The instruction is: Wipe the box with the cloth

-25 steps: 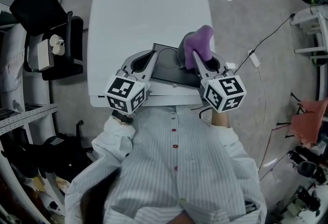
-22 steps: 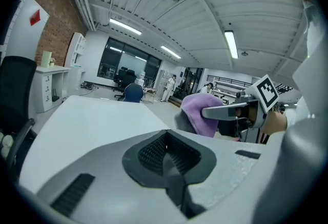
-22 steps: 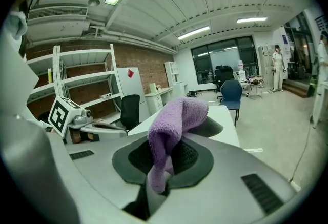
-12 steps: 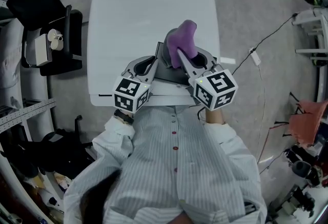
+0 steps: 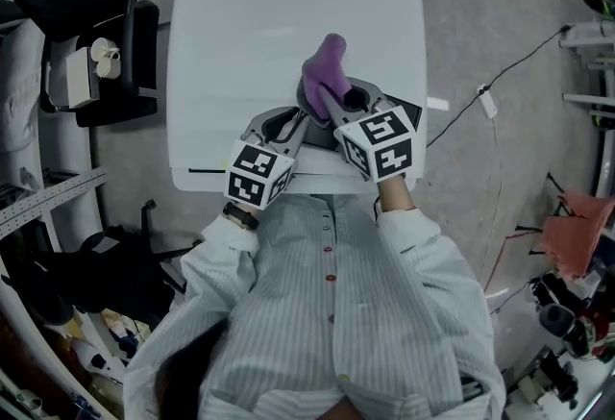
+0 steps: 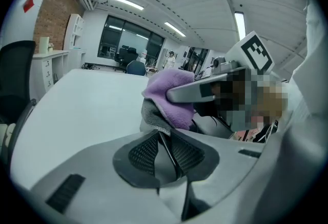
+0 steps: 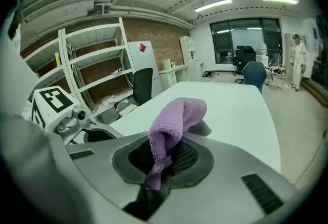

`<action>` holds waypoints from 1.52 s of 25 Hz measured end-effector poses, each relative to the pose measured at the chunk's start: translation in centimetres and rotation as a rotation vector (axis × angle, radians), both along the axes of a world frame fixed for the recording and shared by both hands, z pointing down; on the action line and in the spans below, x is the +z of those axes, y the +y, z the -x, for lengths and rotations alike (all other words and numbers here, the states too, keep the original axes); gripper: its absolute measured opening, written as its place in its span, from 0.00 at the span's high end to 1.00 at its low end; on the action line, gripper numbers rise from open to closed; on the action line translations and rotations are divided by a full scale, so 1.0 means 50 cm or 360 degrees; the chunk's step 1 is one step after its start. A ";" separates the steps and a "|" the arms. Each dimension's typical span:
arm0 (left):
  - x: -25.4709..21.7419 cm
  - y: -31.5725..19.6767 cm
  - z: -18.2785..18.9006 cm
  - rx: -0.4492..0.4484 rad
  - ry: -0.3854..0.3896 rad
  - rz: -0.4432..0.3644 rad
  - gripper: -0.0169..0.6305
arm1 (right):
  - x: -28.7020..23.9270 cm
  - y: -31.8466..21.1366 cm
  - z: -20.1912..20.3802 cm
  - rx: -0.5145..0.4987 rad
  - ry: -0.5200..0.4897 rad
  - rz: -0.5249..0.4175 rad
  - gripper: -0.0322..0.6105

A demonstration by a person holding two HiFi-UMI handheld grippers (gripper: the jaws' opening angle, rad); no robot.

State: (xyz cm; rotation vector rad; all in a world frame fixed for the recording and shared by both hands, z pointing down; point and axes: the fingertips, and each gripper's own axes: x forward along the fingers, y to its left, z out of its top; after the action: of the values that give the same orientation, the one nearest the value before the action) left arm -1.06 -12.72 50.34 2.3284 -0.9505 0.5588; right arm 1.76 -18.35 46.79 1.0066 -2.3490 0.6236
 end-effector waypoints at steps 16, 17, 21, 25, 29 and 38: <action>0.017 -0.006 -0.003 0.0006 -0.0023 -0.0016 0.85 | 0.066 -0.008 0.009 -0.0180 0.0379 0.0055 0.88; 0.019 -0.006 -0.004 0.0006 -0.0031 -0.0017 0.85 | 0.068 -0.008 0.003 -0.0191 0.0392 0.0070 0.88; 0.020 -0.004 -0.007 -0.0002 -0.0042 -0.0010 0.85 | 0.072 -0.002 -0.028 -0.0216 0.0451 0.0077 0.88; 0.019 -0.006 -0.009 -0.0012 -0.0052 -0.0014 0.85 | 0.071 0.003 -0.057 -0.0205 0.0485 0.0071 0.88; 0.018 -0.003 -0.007 -0.0017 -0.0067 -0.0016 0.85 | 0.070 0.015 -0.085 -0.0205 0.0524 0.0076 0.88; 0.019 -0.002 -0.009 -0.0016 -0.0097 -0.0008 0.85 | 0.065 0.038 -0.155 -0.0198 0.0605 0.0086 0.88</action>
State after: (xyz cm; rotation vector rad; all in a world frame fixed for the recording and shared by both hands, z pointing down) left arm -0.59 -12.79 51.27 2.3219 -0.9918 0.6271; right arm 9.50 -16.47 50.03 0.8611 -2.0301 0.4045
